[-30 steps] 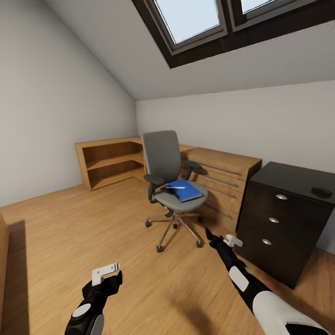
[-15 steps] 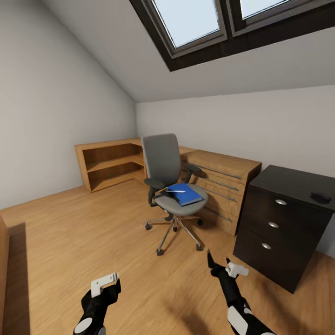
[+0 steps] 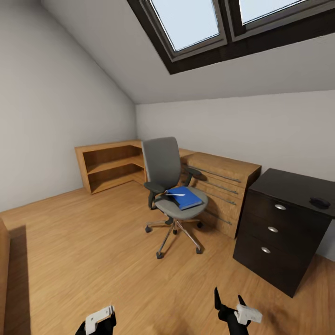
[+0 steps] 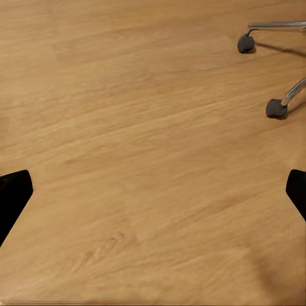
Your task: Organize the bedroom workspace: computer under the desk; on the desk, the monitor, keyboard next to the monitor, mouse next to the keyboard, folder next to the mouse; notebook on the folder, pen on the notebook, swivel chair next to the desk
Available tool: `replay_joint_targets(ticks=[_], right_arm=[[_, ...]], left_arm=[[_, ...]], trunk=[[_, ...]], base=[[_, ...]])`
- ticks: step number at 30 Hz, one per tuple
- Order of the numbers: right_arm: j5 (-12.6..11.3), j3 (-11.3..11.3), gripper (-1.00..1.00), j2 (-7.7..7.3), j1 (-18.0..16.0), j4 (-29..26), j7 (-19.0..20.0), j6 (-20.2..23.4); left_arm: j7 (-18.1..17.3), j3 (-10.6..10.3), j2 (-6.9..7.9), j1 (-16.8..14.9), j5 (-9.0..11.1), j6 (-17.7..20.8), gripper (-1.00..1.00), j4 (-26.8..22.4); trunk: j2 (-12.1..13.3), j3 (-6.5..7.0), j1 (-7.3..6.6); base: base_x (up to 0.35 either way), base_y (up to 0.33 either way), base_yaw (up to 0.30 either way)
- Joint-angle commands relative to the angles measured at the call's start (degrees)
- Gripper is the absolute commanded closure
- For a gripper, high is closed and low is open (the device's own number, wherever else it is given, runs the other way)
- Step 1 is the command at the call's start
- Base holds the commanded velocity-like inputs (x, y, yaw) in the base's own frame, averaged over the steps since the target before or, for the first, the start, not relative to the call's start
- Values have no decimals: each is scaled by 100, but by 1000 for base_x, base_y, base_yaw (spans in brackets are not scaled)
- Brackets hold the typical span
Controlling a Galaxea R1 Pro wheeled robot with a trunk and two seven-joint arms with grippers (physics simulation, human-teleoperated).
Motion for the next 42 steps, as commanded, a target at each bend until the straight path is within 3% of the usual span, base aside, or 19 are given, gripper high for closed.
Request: replay_joint_targets(ticks=[1,4,11,20,26,42], right_arm=[[-23,-42,-100,-1,16,13,60,-7],[-22,-39,-100,0,61,40,19,-7],[-21,-31,-100,26,86,77,-250,48],[-30,-29,-100,9,92,52,-887,1006],[-24,-21,-100,11,92,35,-1153,1315],[-14,-9,-100,20,93,31,-1223,1395]], left_arm=[[22,-19,4,4,57,-139,-100,114],[16,-31,6,17,51,-402,-100,433],[22,-51,7,25,52,-536,-100,701],[21,-52,10,27,49,-566,-100,1122],[23,-63,1,27,21,-567,-100,1204],[59,-68,-19,27,-295,-578,-100,1260]], trunk=[[39,13,-23],[159,67,-89],[440,193,-243],[801,354,-441],[1042,462,-573],[1683,749,-924]], base=[[0,0,0],[0,0,0],[0,0,0],[0,0,0],[0,0,0],[0,0,-71]])
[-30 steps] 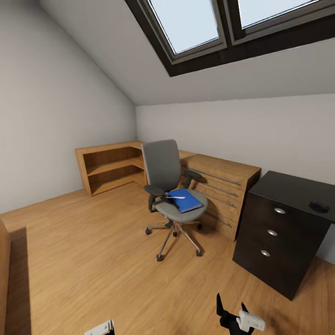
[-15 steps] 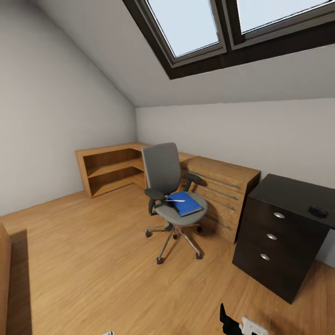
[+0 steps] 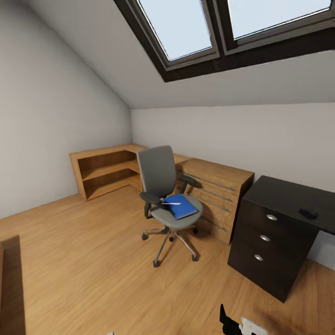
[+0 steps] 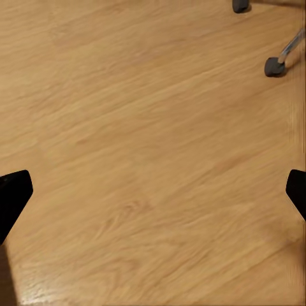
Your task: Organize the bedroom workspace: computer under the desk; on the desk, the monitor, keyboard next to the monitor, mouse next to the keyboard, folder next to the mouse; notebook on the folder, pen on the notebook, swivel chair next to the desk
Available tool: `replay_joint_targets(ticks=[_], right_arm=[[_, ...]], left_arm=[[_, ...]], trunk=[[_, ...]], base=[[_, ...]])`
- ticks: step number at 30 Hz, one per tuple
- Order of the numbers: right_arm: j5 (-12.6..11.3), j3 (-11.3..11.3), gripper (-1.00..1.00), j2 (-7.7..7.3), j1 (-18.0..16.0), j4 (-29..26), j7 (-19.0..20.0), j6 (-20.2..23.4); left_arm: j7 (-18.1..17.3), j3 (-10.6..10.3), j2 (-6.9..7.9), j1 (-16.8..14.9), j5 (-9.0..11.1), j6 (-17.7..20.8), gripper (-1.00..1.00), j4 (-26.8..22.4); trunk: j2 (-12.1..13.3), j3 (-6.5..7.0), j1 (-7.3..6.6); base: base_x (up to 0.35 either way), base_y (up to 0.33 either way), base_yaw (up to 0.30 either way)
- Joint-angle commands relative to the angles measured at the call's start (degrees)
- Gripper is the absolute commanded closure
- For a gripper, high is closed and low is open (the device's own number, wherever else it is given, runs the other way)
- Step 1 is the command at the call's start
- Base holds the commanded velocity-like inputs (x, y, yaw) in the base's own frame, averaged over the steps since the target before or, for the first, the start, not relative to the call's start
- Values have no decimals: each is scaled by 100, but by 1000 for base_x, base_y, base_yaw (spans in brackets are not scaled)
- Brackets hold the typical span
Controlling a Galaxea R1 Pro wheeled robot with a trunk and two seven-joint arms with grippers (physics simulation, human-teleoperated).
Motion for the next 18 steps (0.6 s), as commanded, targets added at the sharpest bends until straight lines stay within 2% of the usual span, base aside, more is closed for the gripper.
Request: replay_joint_targets(ticks=[1,11,18], right_arm=[[-33,-42,-100,3,-4,6,60,-12],[11,-31,-100,3,-4,5,64,-1],[465,0,-100,2,-4,13,59,13]], left_arm=[[25,-20,4,1,57,-23,-100,-3],[35,-14,-3,1,50,1,-100,5],[36,-13,-14,1,48,4,-100,5]], trunk=[[39,14,-23],[440,193,-243],[721,319,-396]], base=[[0,0,-229],[0,0,-254],[0,0,-267]])
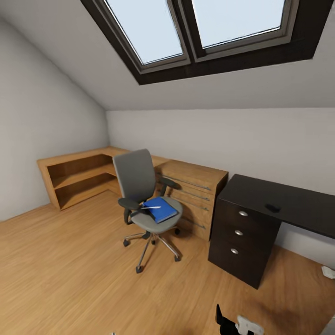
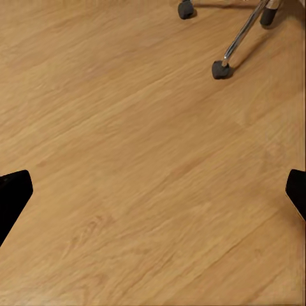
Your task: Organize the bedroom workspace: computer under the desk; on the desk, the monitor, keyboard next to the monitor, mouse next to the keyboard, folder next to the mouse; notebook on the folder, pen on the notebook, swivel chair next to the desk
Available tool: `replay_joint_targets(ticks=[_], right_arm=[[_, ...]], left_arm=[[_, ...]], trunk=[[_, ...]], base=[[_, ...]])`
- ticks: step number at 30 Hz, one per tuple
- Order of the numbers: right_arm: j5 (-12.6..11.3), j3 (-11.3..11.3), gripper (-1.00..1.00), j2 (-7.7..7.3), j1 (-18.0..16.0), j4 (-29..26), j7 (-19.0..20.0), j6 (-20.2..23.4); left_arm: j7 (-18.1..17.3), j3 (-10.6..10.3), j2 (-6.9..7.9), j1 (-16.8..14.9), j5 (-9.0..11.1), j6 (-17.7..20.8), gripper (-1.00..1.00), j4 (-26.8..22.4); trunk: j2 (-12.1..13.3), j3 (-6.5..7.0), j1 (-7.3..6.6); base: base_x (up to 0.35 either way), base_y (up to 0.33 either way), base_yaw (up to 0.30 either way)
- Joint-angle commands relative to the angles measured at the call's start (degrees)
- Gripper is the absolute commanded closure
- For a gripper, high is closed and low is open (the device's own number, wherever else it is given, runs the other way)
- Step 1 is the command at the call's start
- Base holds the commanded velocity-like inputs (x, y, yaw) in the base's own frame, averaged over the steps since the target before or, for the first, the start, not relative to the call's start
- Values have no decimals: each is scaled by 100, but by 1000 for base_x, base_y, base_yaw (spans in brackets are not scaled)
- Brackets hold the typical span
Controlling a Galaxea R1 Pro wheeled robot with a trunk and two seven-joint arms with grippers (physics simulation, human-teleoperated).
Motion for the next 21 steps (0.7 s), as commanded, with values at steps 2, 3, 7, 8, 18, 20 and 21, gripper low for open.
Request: replay_joint_targets(ticks=[2,3,7,8,18,20,21], right_arm=[[6,-37,-100,1,-4,7,59,-11],[23,-37,-100,1,-4,7,59,-11],[75,-26,-100,9,-4,7,59,-4],[107,-25,-100,13,-4,11,57,-3],[293,-25,-100,18,-4,15,50,-1],[297,-20,-100,19,-4,12,50,-1],[297,-19,-100,19,-4,10,50,-1]], left_arm=[[22,-23,3,1,60,-24,-100,-5],[22,-25,3,1,60,-25,-100,-7],[22,-27,4,1,60,-28,-100,-7],[22,-26,4,1,60,-27,-100,-6],[6,-36,2,1,55,-26,-100,71],[5,-38,3,1,57,-42,-100,86],[1,-38,4,1,56,-46,-100,88]], trunk=[[79,31,-45],[119,47,-67],[279,96,-155],[320,107,-177],[400,83,-221],[400,80,-221],[400,79,-221]], base=[[0,0,-268],[0,0,-269],[0,0,-203],[0,0,-166],[0,0,-218],[0,0,-273],[0,0,-286]])
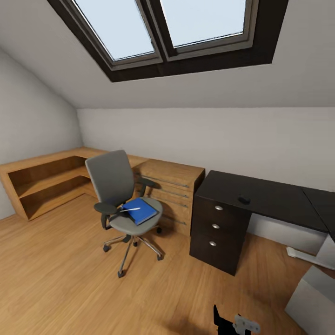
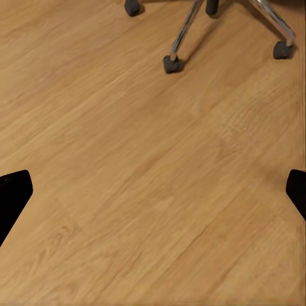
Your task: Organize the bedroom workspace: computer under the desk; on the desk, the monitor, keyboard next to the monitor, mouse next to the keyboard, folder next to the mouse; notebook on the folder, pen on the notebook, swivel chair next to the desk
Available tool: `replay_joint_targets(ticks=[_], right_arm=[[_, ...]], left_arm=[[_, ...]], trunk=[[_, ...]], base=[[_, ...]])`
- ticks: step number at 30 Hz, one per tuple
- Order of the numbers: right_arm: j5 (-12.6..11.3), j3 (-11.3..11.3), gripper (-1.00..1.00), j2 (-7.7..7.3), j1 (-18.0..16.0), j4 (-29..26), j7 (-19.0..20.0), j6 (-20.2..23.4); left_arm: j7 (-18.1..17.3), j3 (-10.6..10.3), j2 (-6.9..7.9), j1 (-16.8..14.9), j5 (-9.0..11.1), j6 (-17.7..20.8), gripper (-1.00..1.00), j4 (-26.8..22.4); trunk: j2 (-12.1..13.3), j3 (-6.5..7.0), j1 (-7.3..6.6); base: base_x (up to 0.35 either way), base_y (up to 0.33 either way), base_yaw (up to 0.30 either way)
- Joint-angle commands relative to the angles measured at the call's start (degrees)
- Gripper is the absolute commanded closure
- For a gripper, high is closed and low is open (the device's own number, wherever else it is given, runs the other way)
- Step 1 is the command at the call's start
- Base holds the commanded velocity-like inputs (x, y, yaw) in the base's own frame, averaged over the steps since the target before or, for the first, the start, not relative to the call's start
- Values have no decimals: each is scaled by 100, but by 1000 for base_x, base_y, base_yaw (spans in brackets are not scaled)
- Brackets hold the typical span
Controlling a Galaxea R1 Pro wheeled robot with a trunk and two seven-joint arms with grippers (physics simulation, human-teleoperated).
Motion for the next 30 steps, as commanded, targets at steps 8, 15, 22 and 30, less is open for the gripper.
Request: replay_joint_targets(ticks=[8,15,22,30], right_arm=[[-33,-26,-100,1,-5,4,60,-13],[49,96,-100,1,-5,10,60,-13],[64,115,-100,1,-5,12,60,-13],[66,116,-100,1,-5,12,60,-5]], left_arm=[[18,-19,4,1,58,-28,-100,-2],[17,-15,8,1,62,-36,-100,1],[13,-14,7,1,62,-38,-100,-1],[9,-14,12,1,63,-38,-100,5]], trunk=[[-3,-7,0],[-3,-7,0],[-3,-7,0],[-3,-7,0]], base=[[0,0,-295],[0,0,-299],[144,55,-300],[157,62,-300]])
